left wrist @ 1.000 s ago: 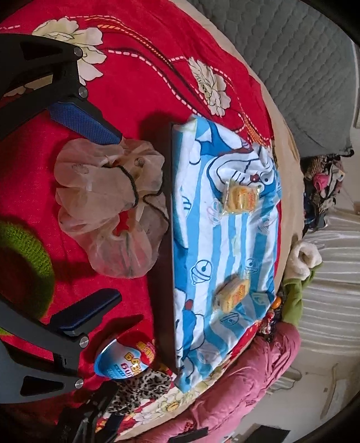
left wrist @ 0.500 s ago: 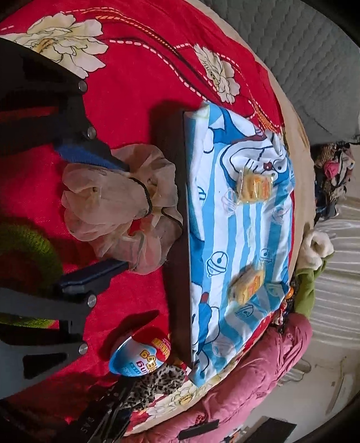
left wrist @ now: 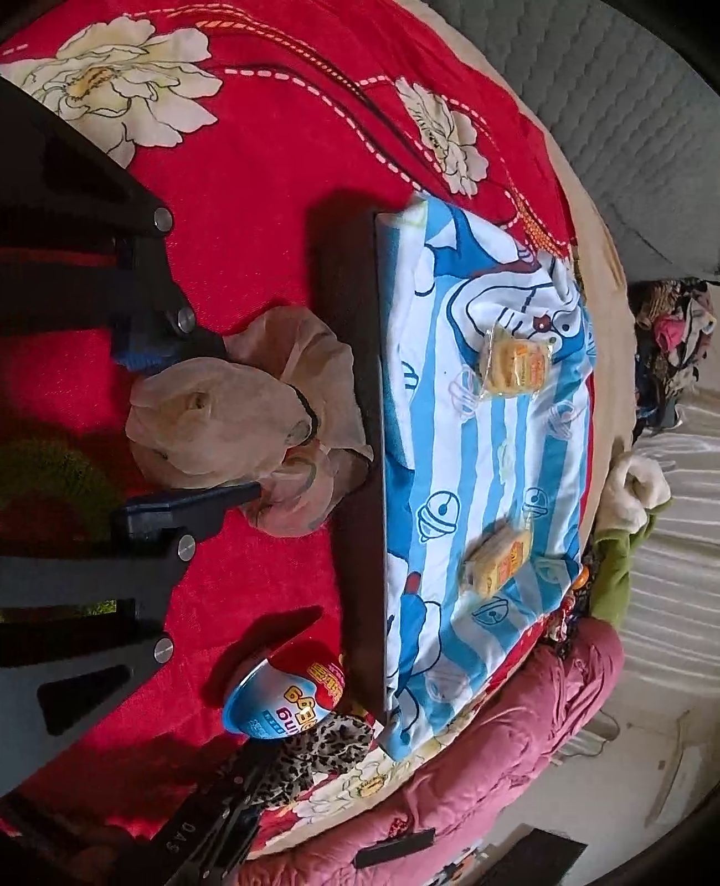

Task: Organize objects
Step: 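Grasp the leopard-print scrunchie with the right gripper while the left grasps the sheer beige scrunchie, then lift both held scrunchies up off the bed cover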

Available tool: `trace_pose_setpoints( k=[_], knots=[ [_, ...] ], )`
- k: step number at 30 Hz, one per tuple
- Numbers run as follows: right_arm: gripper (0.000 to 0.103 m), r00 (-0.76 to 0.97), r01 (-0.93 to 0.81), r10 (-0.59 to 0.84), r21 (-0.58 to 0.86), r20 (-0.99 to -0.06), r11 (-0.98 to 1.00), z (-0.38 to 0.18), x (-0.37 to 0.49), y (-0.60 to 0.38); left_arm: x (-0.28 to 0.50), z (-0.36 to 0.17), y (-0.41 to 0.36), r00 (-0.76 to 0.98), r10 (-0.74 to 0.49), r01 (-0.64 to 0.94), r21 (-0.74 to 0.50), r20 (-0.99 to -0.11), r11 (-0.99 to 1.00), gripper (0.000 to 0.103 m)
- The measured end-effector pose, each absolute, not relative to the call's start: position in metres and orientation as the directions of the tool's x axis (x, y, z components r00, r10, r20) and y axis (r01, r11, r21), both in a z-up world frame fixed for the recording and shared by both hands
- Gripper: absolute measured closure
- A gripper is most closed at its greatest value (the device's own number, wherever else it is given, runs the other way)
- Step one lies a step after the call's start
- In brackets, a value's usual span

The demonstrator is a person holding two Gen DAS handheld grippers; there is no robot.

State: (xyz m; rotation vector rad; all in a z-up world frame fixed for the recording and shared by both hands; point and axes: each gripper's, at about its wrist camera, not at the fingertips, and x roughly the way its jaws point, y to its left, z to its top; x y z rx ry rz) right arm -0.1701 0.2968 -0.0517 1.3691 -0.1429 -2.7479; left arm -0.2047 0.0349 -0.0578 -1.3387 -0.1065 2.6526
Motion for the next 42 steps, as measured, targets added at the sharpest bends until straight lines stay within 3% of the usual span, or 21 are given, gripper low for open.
trace_pose_setpoints(
  k=[4,13,42],
  knots=[
    [0.080,-0.602,0.027,-0.106,0.113,-0.792,-0.993,-0.050,-0.170,0.295,-0.204,-0.057,0.039,-0.581,0.167,-0.124,-0.116,-0.796,-0.986,0.079],
    [0.082,-0.608,0.035,-0.114,0.116,-0.786,-0.993,-0.047,-0.166,0.293,-0.202,-0.055,0.036,-0.581,0.179,-0.127,-0.129,-0.794,-0.983,0.084],
    [0.083,-0.669,0.087,-0.149,0.123,-0.728,-0.989,0.006,-0.126,0.272,-0.148,0.010,0.027,-0.666,0.160,-0.099,-0.126,-0.729,-0.987,0.085]
  ],
)
